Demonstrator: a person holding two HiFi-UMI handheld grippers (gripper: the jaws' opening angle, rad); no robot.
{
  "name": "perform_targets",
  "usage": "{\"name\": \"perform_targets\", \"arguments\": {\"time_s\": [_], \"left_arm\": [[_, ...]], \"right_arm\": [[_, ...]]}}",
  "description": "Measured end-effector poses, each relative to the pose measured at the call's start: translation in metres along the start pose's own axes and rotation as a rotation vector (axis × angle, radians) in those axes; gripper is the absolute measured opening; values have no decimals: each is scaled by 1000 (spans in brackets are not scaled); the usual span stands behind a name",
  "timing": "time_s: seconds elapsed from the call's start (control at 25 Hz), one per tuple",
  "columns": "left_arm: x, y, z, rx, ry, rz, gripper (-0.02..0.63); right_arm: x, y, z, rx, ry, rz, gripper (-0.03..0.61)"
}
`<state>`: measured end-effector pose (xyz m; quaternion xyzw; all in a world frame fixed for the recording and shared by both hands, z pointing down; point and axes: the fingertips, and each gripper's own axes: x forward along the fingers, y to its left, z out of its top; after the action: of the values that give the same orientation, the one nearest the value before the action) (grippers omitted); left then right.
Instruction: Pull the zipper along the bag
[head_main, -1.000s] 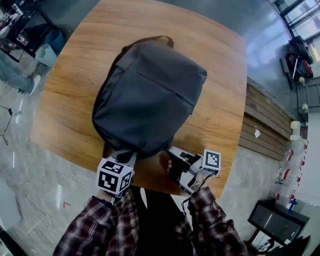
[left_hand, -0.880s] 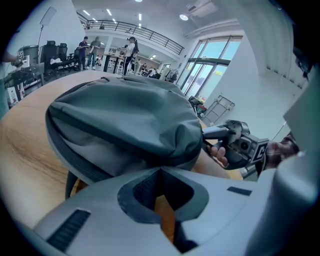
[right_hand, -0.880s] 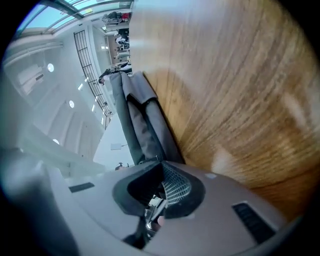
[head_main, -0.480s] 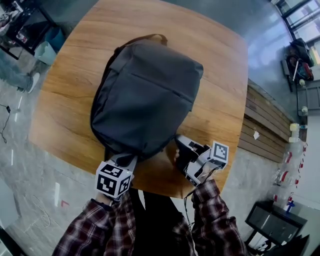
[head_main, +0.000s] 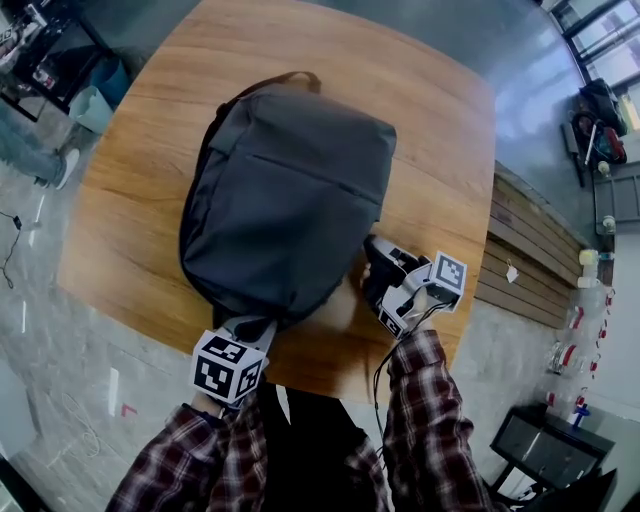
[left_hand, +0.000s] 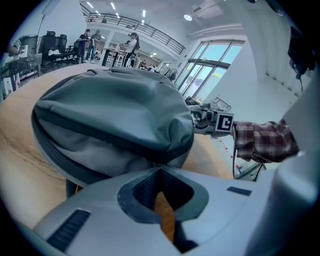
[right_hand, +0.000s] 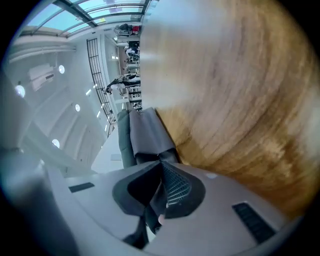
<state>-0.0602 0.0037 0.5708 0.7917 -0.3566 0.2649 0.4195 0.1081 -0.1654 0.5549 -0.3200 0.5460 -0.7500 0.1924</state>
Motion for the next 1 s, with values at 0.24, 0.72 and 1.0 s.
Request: {"name": "perform_targets", "arguments": {"time_s": [0.24,0.72,1.0], "left_arm": [[3,-2,3,-7,6,-19,6],[-56,-53,99,110,-288,7,8],[-137,-137,220,317,-652,37,8]], "right_arm": [[-1,1,1,-124,25,-27,11],[-64,94,-57,-1194,-106,-418,11],[-77,219,-142,-1623,-377,-300,11]]}}
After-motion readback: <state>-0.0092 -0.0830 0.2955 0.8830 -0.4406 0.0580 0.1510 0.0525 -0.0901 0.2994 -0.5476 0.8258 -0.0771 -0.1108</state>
